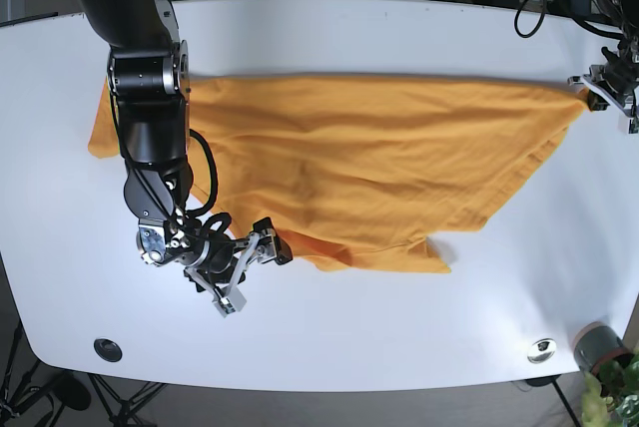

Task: Fold the T-shirt properly
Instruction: 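Lower the right gripper onto the shirt's hem and grasp it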

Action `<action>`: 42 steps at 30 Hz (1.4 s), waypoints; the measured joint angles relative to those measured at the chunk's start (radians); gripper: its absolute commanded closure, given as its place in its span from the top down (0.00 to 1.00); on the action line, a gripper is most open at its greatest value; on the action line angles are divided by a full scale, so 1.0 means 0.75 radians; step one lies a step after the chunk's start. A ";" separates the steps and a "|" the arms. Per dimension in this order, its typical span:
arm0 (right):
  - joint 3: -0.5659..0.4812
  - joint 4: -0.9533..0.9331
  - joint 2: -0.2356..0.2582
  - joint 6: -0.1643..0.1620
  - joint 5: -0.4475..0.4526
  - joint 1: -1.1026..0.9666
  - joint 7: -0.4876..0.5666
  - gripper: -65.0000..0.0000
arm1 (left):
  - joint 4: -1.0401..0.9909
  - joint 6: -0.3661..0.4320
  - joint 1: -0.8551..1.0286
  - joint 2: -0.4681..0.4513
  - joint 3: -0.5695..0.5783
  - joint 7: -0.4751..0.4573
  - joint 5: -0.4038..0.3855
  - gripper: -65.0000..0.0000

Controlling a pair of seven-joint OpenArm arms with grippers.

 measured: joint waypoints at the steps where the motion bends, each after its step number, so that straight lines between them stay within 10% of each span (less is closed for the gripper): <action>1: -0.016 -0.036 -0.004 0.000 -0.005 0.012 0.018 0.93 | 0.000 0.000 -0.001 -0.001 0.000 0.000 0.001 0.00; 20: -0.449 -0.404 0.035 -0.010 0.008 0.084 0.429 0.93 | 0.000 0.000 -0.001 -0.001 0.000 0.000 0.001 0.00; 28: -0.352 -0.404 0.113 -0.130 0.007 0.078 0.427 0.93 | -0.001 0.000 -0.001 -0.001 0.000 0.000 0.000 0.00; 42: -0.162 -0.409 0.060 -0.128 0.023 0.021 0.467 0.93 | 0.000 -0.001 0.000 -0.001 0.000 0.001 0.000 0.00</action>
